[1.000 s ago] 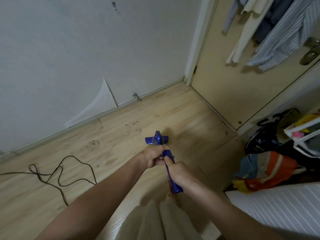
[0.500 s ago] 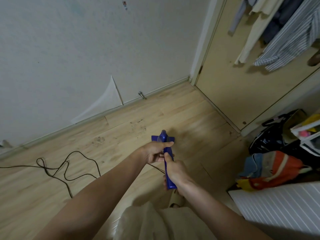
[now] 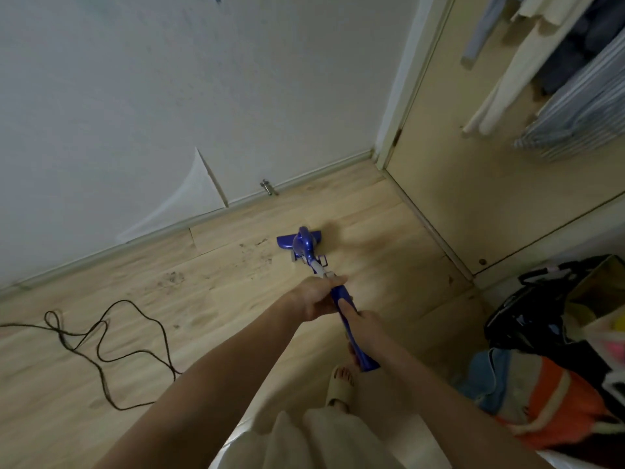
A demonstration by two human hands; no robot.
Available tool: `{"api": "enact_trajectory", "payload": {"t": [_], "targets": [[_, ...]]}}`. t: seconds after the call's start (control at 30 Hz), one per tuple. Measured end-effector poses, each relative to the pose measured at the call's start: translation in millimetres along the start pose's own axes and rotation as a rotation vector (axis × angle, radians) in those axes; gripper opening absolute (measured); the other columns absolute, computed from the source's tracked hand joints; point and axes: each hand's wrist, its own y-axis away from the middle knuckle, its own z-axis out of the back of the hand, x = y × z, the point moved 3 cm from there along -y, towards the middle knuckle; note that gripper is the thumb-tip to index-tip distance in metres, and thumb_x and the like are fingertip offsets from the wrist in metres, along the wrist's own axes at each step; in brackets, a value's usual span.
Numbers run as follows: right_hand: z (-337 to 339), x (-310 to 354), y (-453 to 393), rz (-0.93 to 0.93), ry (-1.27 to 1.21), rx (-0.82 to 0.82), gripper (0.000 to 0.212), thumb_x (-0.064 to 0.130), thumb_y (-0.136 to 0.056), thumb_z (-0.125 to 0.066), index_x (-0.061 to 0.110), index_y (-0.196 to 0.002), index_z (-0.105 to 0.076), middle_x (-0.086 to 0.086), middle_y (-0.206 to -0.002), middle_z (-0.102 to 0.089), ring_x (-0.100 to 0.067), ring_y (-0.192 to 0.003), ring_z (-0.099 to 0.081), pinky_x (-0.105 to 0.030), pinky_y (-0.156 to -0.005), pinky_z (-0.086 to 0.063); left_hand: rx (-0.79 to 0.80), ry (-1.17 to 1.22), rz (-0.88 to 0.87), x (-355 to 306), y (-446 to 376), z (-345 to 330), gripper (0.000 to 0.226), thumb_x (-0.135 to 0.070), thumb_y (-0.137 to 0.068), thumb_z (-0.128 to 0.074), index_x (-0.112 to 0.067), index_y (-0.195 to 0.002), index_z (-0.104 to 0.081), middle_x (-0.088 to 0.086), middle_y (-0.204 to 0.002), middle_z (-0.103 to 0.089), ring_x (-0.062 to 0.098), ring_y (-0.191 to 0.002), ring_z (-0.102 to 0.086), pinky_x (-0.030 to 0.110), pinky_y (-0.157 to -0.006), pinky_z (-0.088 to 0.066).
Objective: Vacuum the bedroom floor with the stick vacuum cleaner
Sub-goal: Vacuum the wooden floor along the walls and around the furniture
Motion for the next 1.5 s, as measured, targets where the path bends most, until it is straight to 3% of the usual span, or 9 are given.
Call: {"api": "enact_trajectory", "payload": {"t": [0.27,0.63,0.73,0.87,0.97,1.17,1.3,1.43,1.5], "targets": [[63,59,-87,0.003,0.091,0.093,0.053,0.055,-0.098,-0.038,0.005,-0.085,-0.049,-0.008,-0.063,-0.054,-0.016,-0.044,-0.048,-0.022,-0.04,-0.042,-0.069,0.108,-0.047,-77,-73,-27,0.041,-0.016,-0.094,-0.059,0.002,-0.127,-0.043,0.015,-0.095,-0.057,0.023,-0.078,-0.062,0.032,-0.058,-0.055],[71,107,-168,0.123,0.1,0.127,0.05,0.054,-0.098,-0.04,0.009,-0.077,-0.047,-0.011,-0.06,-0.052,-0.02,-0.04,-0.049,-0.023,-0.036,-0.041,-0.176,0.183,-0.126,-135,-134,-17,0.034,-0.016,-0.096,-0.055,-0.001,-0.124,-0.044,0.015,-0.1,-0.056,0.022,-0.083,-0.059,0.036,-0.08,-0.047],[84,120,-183,0.134,0.127,0.114,0.051,0.054,-0.098,-0.041,0.008,-0.077,-0.047,-0.01,-0.062,-0.052,-0.02,-0.042,-0.048,-0.022,-0.036,-0.04,-0.185,0.219,-0.158,-147,-145,-25,0.024,-0.015,-0.098,-0.053,-0.001,-0.115,-0.045,0.015,-0.094,-0.056,0.021,-0.078,-0.059,0.035,-0.072,-0.05],[115,133,-194,0.097,0.184,0.097,0.054,0.057,-0.097,-0.04,0.008,-0.077,-0.046,-0.01,-0.063,-0.052,-0.02,-0.045,-0.048,-0.025,-0.041,-0.041,-0.168,0.266,-0.176,-162,-157,-45,0.012,-0.013,-0.097,-0.053,-0.002,-0.102,-0.049,0.015,-0.086,-0.056,0.022,-0.073,-0.059,0.03,-0.052,-0.054],[135,134,-202,0.088,0.236,0.102,0.056,0.06,-0.096,-0.039,0.007,-0.079,-0.047,-0.009,-0.061,-0.052,-0.019,-0.043,-0.048,-0.024,-0.042,-0.041,-0.148,0.293,-0.17,-169,-161,-61,0.02,-0.012,-0.097,-0.053,-0.001,-0.113,-0.046,0.014,-0.087,-0.056,0.023,-0.074,-0.059,0.032,-0.057,-0.053],[143,139,-217,0.11,0.237,0.125,0.056,0.06,-0.096,-0.039,0.007,-0.079,-0.048,-0.009,-0.061,-0.052,-0.019,-0.044,-0.048,-0.025,-0.043,-0.042,-0.163,0.288,-0.172,-179,-172,-65,0.023,-0.011,-0.097,-0.053,-0.002,-0.116,-0.044,0.014,-0.088,-0.054,0.024,-0.076,-0.058,0.033,-0.059,-0.05],[124,134,-212,0.12,0.172,0.141,0.054,0.058,-0.096,-0.042,0.006,-0.082,-0.05,-0.008,-0.061,-0.051,-0.019,-0.045,-0.049,-0.025,-0.043,-0.043,-0.186,0.247,-0.15,-174,-167,-52,0.016,-0.011,-0.098,-0.052,0.0,-0.109,-0.048,0.015,-0.089,-0.055,0.024,-0.077,-0.058,0.034,-0.064,-0.05],[105,126,-191,0.103,0.106,0.162,0.053,0.056,-0.096,-0.043,0.006,-0.082,-0.049,-0.008,-0.063,-0.051,-0.018,-0.044,-0.048,-0.024,-0.041,-0.042,-0.176,0.222,-0.128,-161,-146,-38,0.01,-0.011,-0.097,-0.052,-0.003,-0.091,-0.052,0.016,-0.09,-0.056,0.024,-0.079,-0.058,0.037,-0.081,-0.046],[97,121,-176,0.085,0.08,0.17,0.052,0.056,-0.096,-0.043,0.007,-0.082,-0.049,-0.008,-0.063,-0.051,-0.017,-0.044,-0.048,-0.023,-0.04,-0.041,-0.162,0.21,-0.125,-154,-130,-34,0.009,-0.011,-0.096,-0.054,-0.003,-0.093,-0.052,0.016,-0.091,-0.056,0.025,-0.08,-0.058,0.038,-0.078,-0.049]]}}
